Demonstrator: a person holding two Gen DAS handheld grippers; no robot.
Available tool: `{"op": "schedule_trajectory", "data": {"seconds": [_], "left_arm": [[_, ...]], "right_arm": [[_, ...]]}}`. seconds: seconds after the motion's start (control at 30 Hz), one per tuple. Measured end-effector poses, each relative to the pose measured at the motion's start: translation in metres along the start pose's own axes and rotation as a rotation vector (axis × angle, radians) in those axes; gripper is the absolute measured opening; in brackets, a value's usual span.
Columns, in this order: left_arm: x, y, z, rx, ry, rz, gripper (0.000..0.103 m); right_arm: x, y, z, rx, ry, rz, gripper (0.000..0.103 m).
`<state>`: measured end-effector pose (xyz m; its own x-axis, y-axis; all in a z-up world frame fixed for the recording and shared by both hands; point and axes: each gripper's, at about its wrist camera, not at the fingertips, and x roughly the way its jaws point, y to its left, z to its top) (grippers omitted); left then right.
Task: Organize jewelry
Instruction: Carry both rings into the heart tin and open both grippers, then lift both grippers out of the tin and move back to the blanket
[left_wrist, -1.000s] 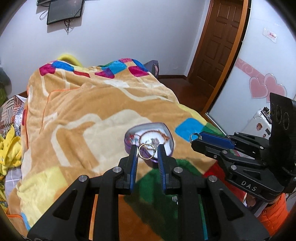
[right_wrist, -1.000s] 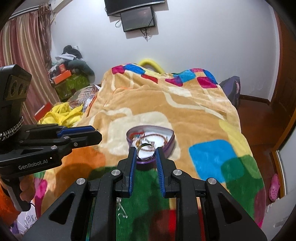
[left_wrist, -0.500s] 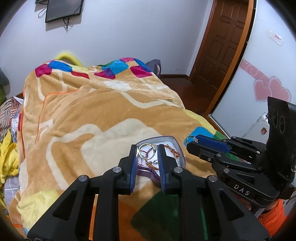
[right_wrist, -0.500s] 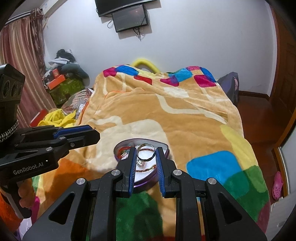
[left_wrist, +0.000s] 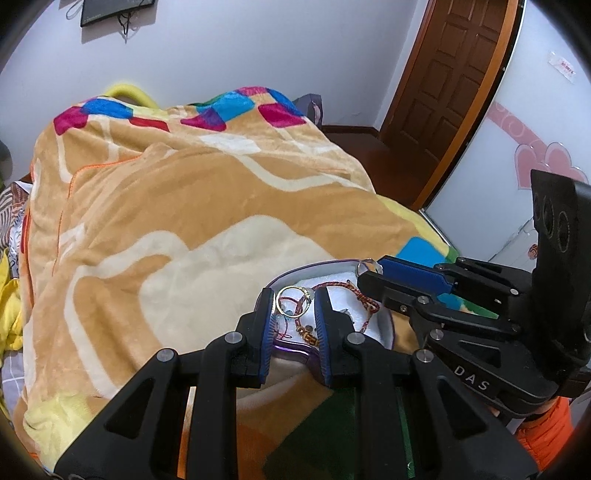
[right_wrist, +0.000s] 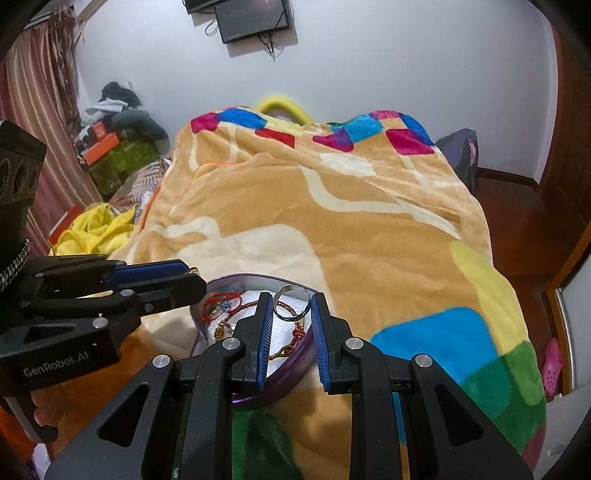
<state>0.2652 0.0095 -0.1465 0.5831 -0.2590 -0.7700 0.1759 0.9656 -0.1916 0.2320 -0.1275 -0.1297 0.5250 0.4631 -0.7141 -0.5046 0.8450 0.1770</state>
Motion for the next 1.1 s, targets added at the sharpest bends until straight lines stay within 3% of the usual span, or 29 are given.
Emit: {"op": "schedule_trajectory", "data": {"seconds": [0.57,0.77,0.87,1.1], "left_arm": [[-0.009,0.003,0.0,0.001,-0.007,-0.033,0.021],[-0.026,0.001,0.0,-0.002,-0.032,-0.029,0.026],[-0.038,-0.001,-0.002,0.002,-0.06,-0.003,0.036],[-0.068,-0.004,-0.013,0.006,-0.094,0.025,0.037]], "right_arm": [[0.001,0.004,0.001,-0.021,0.043,0.006,0.019],[-0.012,0.009,0.001,-0.033,0.023,-0.004,0.025],[-0.02,0.01,0.0,-0.032,0.012,-0.006,0.025],[-0.049,0.018,-0.007,-0.041,-0.024,-0.013,0.026]]}}
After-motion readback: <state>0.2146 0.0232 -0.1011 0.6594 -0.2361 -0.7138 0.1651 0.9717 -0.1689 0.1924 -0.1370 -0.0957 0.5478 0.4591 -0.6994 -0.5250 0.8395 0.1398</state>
